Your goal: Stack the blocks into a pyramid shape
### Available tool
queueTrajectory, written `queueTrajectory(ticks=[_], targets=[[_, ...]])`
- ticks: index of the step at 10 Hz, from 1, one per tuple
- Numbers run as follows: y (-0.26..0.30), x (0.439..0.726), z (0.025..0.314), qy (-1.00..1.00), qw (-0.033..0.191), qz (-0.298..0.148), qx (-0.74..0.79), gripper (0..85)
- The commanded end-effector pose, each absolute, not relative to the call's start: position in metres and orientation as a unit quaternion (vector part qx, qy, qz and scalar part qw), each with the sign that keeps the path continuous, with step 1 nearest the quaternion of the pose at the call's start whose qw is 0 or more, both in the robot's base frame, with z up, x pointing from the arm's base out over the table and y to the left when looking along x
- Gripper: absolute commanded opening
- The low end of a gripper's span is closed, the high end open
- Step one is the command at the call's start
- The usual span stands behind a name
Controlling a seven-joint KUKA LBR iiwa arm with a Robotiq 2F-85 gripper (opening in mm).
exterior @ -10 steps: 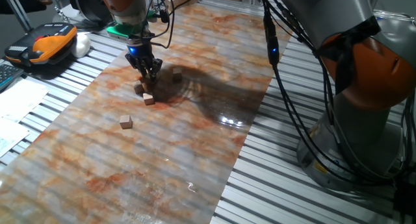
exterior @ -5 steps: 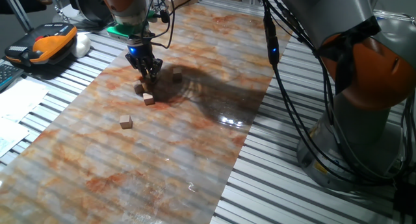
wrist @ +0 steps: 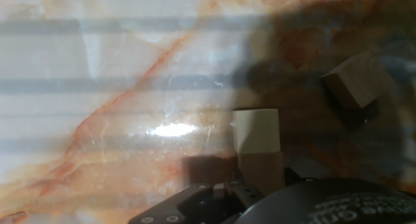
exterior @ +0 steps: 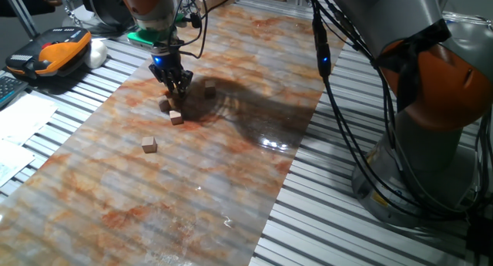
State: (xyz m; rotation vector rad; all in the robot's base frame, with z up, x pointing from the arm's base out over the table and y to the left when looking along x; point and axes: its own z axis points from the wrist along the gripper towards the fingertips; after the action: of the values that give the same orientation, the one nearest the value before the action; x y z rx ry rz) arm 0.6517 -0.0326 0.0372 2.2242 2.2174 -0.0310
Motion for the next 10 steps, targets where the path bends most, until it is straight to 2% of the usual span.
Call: queueTrajectory(ticks=[1,9,10], targets=[[-0.0327,0.6517,0.0373,0.706,0.000,-0.009,0.709,0.0],[-0.0331,0.6516,0.0383,0.696,-0.002,0.013,0.718,0.0],[-0.0330,0.6517,0.0383,0.694,-0.003,0.018,0.720,17.0]])
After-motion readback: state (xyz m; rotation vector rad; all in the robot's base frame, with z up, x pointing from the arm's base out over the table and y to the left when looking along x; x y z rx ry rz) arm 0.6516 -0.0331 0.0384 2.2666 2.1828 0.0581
